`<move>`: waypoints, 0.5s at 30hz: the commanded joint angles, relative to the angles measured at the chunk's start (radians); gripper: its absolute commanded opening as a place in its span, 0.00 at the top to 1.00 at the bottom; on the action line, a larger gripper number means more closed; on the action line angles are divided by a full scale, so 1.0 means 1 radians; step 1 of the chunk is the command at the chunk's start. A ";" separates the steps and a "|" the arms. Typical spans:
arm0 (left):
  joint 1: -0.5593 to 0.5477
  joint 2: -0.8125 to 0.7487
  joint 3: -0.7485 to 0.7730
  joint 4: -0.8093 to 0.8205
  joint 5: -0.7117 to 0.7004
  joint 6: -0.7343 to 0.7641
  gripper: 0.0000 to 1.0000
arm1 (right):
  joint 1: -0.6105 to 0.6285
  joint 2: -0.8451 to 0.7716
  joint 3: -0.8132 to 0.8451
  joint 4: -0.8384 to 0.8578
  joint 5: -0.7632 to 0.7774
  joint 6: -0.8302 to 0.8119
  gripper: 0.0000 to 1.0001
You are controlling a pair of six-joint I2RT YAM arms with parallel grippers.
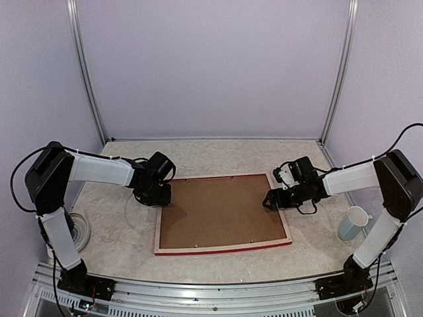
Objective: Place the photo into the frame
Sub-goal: Press the fastener onto the backboard.
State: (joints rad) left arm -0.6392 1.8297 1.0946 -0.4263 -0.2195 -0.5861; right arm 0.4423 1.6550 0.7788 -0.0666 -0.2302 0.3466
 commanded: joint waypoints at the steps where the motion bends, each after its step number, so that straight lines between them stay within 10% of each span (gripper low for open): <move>1: 0.004 -0.014 -0.021 0.001 -0.021 -0.013 0.69 | 0.022 0.064 -0.027 -0.077 -0.049 0.024 0.22; 15: 0.010 -0.021 -0.030 0.015 -0.029 -0.026 0.79 | 0.032 0.083 -0.026 -0.069 -0.049 0.026 0.22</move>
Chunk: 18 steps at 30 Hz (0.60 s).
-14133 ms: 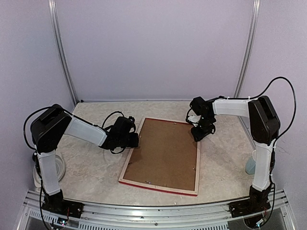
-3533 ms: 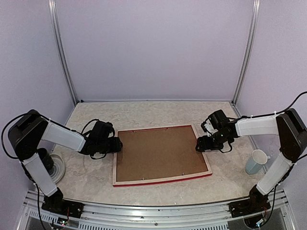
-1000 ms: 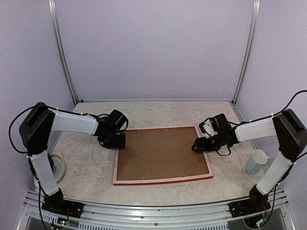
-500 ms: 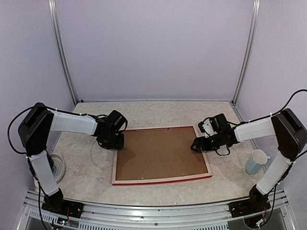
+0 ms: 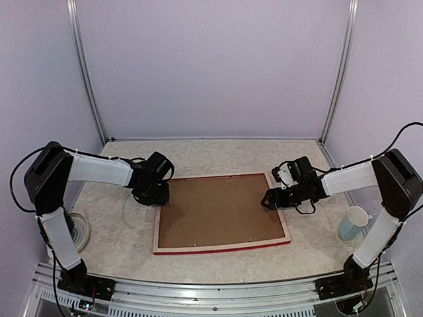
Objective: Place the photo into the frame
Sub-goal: Press the fastener onto the backboard.
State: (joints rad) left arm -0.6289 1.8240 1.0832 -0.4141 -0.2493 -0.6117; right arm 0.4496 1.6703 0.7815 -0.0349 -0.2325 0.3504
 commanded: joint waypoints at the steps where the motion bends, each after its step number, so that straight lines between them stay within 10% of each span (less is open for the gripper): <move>1: 0.001 -0.015 -0.020 0.004 -0.001 0.000 0.79 | 0.025 0.069 -0.028 -0.099 -0.048 0.021 0.21; 18: 0.001 -0.026 -0.013 0.017 0.024 0.013 0.87 | 0.029 0.063 -0.021 -0.108 -0.045 0.026 0.22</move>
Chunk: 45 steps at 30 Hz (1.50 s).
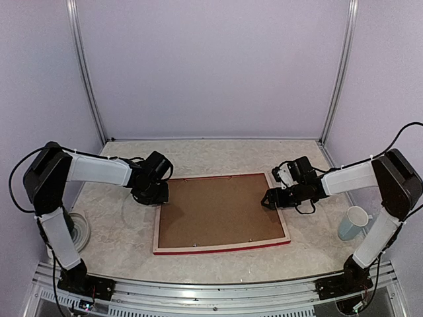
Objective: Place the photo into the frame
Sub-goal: Press the fastener onto the backboard.
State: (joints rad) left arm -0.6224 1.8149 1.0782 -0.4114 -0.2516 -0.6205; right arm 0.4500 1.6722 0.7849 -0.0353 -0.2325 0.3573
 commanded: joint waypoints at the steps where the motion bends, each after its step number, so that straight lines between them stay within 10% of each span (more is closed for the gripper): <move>1: -0.004 -0.021 -0.006 0.017 0.026 0.020 0.85 | 0.029 0.057 -0.024 -0.112 -0.044 0.018 0.22; 23: 0.052 -0.272 -0.218 0.309 -0.019 0.010 0.17 | 0.029 -0.092 0.005 -0.228 0.051 0.008 0.20; 37: 0.049 -0.233 -0.355 0.585 0.037 0.069 0.01 | 0.029 -0.116 0.007 -0.220 0.144 0.001 0.25; 45: 0.050 -0.219 -0.416 0.684 0.050 0.107 0.01 | 0.029 -0.209 -0.029 -0.171 0.276 -0.006 0.07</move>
State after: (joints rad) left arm -0.5747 1.5742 0.6884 0.1959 -0.2131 -0.5495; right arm 0.4709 1.5291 0.7856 -0.2478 -0.0521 0.3565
